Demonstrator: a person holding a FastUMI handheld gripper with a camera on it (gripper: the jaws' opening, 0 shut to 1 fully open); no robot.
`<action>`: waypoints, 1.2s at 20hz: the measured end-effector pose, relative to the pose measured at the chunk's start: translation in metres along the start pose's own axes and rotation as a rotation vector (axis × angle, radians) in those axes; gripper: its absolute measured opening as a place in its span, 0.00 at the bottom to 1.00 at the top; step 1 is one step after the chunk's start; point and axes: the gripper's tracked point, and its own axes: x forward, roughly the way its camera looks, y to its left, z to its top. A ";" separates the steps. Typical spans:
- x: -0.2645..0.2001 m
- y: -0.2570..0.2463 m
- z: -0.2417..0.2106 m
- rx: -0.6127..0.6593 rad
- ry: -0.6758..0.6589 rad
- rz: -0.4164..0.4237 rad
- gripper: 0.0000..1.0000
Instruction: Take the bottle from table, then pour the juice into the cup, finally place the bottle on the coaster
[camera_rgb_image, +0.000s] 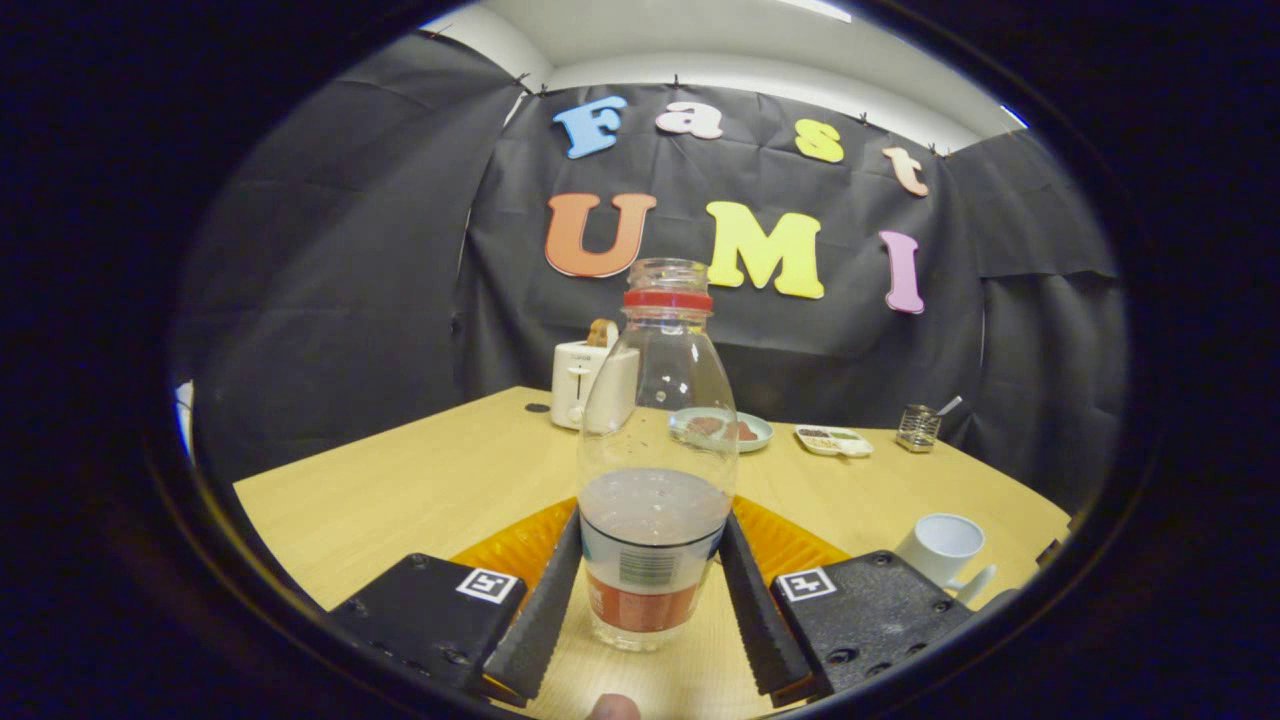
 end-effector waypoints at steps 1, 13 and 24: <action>-0.003 -0.001 0.010 0.010 -0.004 0.008 0.79; -0.038 -0.004 0.073 0.334 -0.080 0.111 0.78; -0.026 -0.040 0.070 0.830 -0.076 0.131 0.77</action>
